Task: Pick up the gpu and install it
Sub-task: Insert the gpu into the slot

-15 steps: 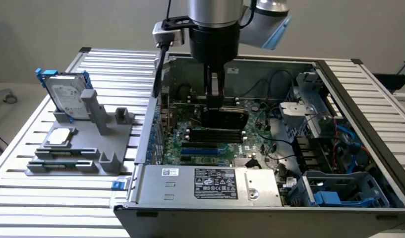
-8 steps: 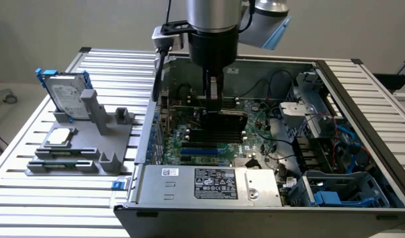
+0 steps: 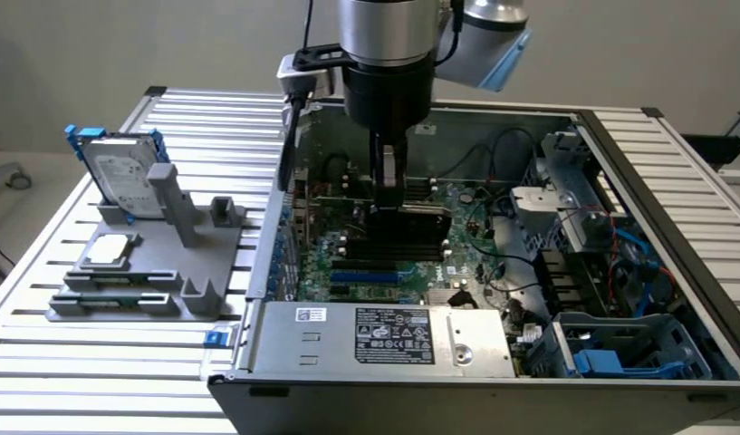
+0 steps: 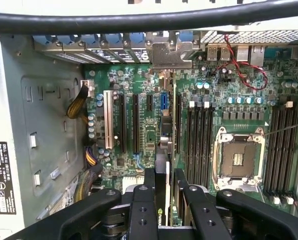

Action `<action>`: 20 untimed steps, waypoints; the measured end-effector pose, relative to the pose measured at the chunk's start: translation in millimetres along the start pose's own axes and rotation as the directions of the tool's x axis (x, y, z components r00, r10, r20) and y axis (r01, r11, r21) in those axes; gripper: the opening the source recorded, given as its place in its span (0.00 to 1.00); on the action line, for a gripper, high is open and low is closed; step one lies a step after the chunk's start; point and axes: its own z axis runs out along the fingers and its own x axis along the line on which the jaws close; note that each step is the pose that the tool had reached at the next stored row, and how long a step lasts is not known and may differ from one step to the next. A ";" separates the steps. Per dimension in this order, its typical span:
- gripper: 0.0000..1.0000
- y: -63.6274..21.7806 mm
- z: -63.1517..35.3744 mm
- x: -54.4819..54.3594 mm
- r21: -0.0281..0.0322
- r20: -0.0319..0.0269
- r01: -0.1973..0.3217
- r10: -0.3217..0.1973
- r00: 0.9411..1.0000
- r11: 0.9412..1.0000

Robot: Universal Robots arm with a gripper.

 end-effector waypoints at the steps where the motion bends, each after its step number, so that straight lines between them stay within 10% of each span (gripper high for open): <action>1: 0.26 0.2 0.9 0.1 0.000 -0.001 0.000 0.000 1.000 1.000; 20: 0.26 9.8 25.8 -0.6 0.001 -0.006 0.001 -0.001 1.000 1.000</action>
